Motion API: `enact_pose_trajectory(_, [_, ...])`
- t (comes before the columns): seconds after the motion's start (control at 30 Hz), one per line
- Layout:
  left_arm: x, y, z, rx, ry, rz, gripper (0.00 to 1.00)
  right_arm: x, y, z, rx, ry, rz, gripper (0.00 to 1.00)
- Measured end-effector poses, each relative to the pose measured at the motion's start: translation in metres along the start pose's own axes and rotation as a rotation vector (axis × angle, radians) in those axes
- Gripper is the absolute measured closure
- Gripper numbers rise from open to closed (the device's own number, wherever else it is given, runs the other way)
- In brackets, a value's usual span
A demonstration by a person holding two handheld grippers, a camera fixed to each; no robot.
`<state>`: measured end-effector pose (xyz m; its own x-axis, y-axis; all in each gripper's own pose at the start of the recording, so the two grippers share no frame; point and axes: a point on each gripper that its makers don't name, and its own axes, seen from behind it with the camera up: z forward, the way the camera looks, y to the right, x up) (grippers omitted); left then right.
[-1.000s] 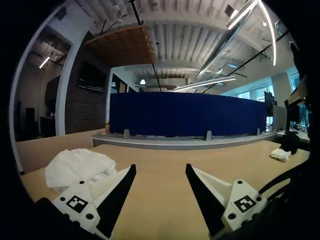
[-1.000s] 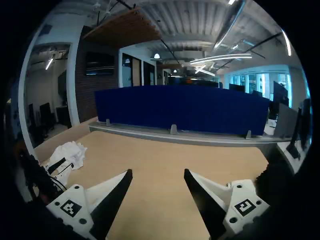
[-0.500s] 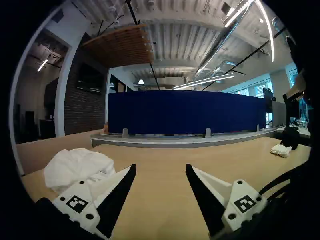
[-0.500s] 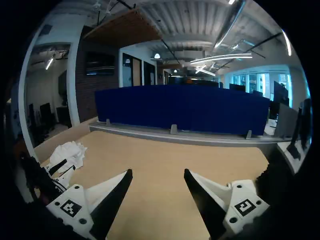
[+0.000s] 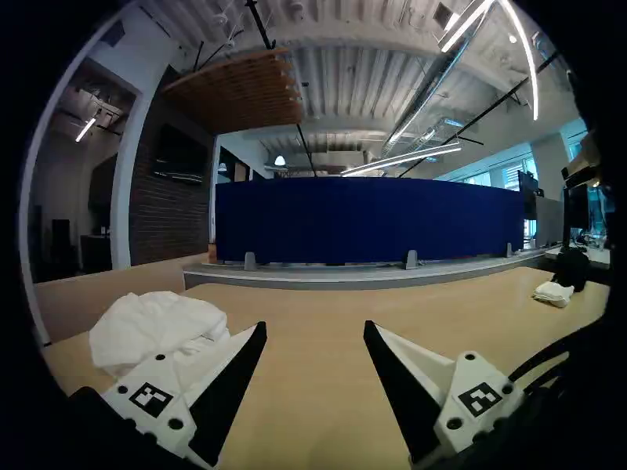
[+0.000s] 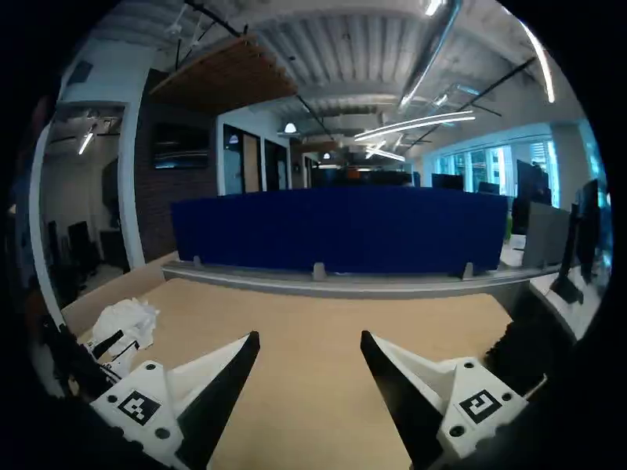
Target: Fold towel
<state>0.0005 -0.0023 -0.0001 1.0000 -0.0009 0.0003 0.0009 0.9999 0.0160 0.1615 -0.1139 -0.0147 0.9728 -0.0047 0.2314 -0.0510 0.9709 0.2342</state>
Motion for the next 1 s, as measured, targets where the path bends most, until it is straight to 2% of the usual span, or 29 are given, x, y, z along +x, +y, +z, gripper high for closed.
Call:
enact_pose_trajectory(0.2, [0.0, 0.0, -0.001, 0.0, 0.0, 0.0, 0.08, 0.014, 0.045, -0.011, -0.085, 0.078, 0.01, 0.0])
enact_pose_trajectory(0.33, [0.001, 0.0, -0.001, 0.0, 0.0, 0.001, 0.08, 0.007, 0.063, -0.017, -0.116, 0.124, 0.009, 0.0])
enact_pose_trajectory(0.5, [0.0, 0.0, -0.001, 0.0, 0.0, 0.001, 0.08, -0.029, 0.084, -0.018, -0.153, 0.138, 0.009, 0.0])
enact_pose_trajectory(0.6, [0.0, 0.0, -0.001, 0.0, 0.0, 0.001, 0.08, -0.06, 0.096, -0.013, -0.186, 0.129, 0.024, 0.0])
enact_pose_trajectory(0.7, [0.0, 0.0, -0.001, 0.0, 0.0, 0.001, 0.08, -0.085, 0.1, -0.007, -0.192, 0.139, 0.033, 0.0])
enact_pose_trajectory(1.0, [0.0, 0.0, -0.001, 0.0, 0.0, 0.001, 0.05, -0.133, 0.117, 0.011, -0.222, 0.182, 0.025, 0.0])
